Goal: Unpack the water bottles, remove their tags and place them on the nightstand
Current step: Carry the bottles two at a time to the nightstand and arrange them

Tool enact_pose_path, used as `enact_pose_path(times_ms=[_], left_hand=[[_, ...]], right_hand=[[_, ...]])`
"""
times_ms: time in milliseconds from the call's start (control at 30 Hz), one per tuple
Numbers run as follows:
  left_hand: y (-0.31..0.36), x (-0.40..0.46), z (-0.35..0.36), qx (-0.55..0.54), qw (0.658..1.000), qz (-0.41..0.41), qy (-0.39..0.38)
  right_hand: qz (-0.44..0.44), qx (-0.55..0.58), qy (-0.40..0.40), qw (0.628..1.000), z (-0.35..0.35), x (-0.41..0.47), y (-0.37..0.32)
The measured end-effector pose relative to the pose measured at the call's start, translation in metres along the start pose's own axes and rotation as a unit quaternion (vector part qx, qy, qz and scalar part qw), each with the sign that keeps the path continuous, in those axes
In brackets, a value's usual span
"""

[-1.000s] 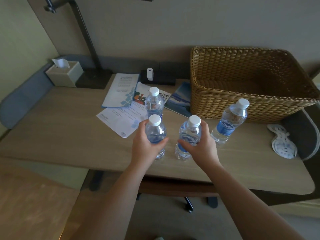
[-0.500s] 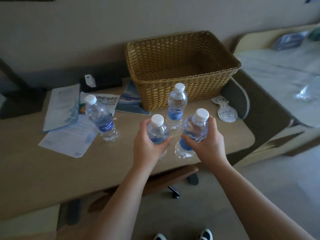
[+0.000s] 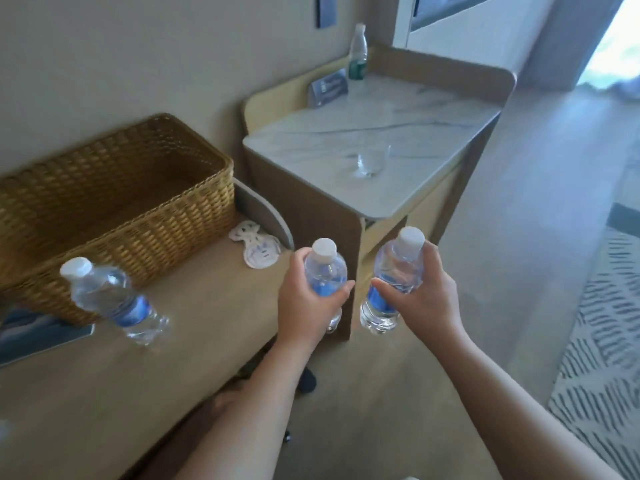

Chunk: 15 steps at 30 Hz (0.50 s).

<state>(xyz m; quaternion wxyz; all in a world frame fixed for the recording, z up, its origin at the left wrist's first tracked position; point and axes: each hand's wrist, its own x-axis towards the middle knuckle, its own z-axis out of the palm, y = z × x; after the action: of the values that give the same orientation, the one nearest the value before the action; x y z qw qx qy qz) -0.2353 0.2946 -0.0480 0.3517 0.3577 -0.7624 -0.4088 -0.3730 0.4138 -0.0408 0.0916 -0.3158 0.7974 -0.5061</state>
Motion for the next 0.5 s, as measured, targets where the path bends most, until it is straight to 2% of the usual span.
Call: enact_pose_path(times_ms=[267, 500], left_hand=[[0.082, 0.031, 0.201, -0.062, 0.990, 0.022, -0.128], [0.135, 0.049, 0.336, -0.084, 0.968, 0.051, -0.232]], right_hand=[[0.071, -0.046, 0.115, 0.990, -0.167, 0.055, 0.108], [0.138, -0.086, 0.234, 0.959, -0.268, 0.077, 0.182]])
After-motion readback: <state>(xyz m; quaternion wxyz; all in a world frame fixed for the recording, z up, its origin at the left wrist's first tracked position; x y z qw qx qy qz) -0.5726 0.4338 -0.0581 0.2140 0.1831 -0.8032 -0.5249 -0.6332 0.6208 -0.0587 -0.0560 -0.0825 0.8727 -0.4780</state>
